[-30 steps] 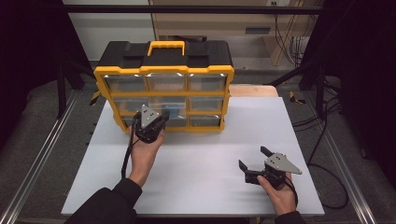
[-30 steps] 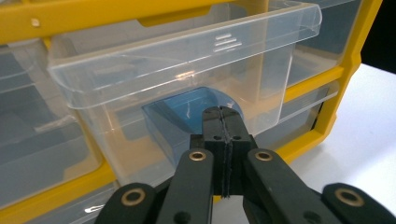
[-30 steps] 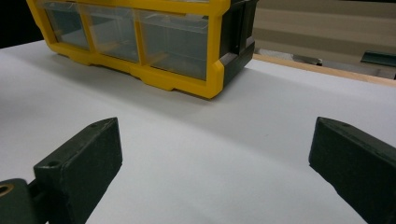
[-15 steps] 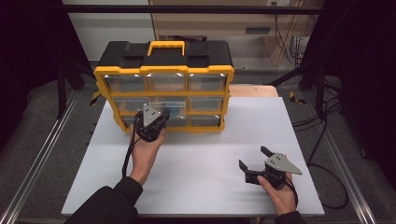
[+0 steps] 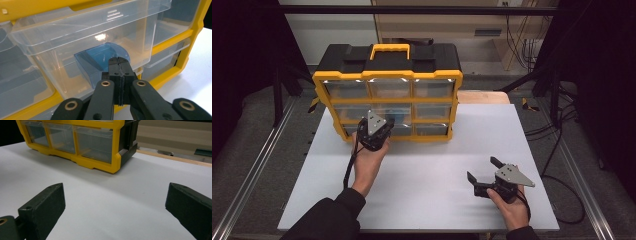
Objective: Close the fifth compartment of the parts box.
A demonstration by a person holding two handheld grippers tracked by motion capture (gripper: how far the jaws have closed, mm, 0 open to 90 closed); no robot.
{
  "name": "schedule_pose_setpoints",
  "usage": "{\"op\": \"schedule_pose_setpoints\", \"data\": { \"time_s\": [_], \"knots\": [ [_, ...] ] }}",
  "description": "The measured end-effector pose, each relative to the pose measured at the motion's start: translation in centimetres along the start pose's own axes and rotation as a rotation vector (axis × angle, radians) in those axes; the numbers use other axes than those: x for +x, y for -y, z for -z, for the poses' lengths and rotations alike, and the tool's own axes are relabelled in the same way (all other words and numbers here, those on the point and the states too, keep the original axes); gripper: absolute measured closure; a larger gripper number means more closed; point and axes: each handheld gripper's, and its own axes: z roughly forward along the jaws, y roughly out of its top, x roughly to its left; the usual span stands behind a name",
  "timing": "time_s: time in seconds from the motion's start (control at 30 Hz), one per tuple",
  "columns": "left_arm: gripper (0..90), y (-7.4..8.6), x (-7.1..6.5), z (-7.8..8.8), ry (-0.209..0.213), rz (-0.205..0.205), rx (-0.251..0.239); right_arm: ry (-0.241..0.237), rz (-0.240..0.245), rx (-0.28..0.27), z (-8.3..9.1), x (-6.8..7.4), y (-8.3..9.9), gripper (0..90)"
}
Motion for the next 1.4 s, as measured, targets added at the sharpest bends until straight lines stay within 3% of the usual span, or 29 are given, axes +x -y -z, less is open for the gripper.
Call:
{"op": "schedule_pose_setpoints", "data": {
  "time_s": [1.4],
  "knots": [
    [89.8,-0.49,0.43,-0.81,-0.016,0.020,-0.004,-0.004,-0.013,-0.003,0.07,-0.12,0.01,2.8]
  ]
}}
